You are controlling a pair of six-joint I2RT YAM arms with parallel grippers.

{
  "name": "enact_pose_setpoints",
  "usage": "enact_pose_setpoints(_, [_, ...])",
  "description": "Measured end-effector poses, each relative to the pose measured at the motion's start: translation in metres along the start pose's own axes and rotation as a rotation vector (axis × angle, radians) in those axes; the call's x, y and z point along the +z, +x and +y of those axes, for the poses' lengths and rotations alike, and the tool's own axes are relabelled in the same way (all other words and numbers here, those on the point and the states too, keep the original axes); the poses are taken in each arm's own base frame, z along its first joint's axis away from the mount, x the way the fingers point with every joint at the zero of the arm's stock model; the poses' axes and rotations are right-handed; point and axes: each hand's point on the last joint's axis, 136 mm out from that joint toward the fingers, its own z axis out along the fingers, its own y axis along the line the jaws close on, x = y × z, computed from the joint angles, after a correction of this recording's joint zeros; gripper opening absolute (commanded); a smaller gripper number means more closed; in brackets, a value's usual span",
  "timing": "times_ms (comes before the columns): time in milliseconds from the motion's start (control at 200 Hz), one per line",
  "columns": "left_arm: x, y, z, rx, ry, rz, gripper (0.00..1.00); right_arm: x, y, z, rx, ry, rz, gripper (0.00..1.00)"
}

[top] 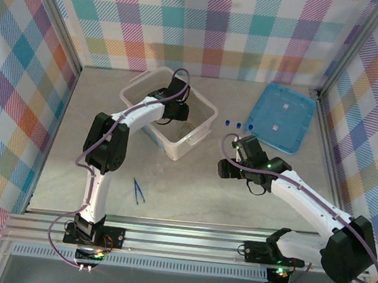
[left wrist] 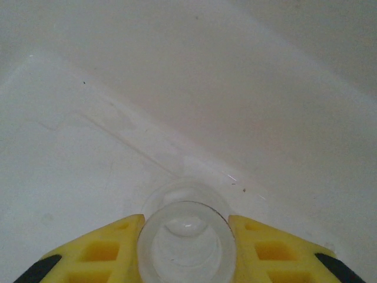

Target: Organize the chemistry lab equipment

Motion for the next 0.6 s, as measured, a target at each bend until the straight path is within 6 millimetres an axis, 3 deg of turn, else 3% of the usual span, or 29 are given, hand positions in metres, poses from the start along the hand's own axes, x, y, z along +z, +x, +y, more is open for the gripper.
enact_pose_setpoints(600, [-0.001,0.005,-0.017,0.026,0.019,0.004,0.38,0.0,-0.001,-0.003,0.009,0.005,-0.002,0.81])
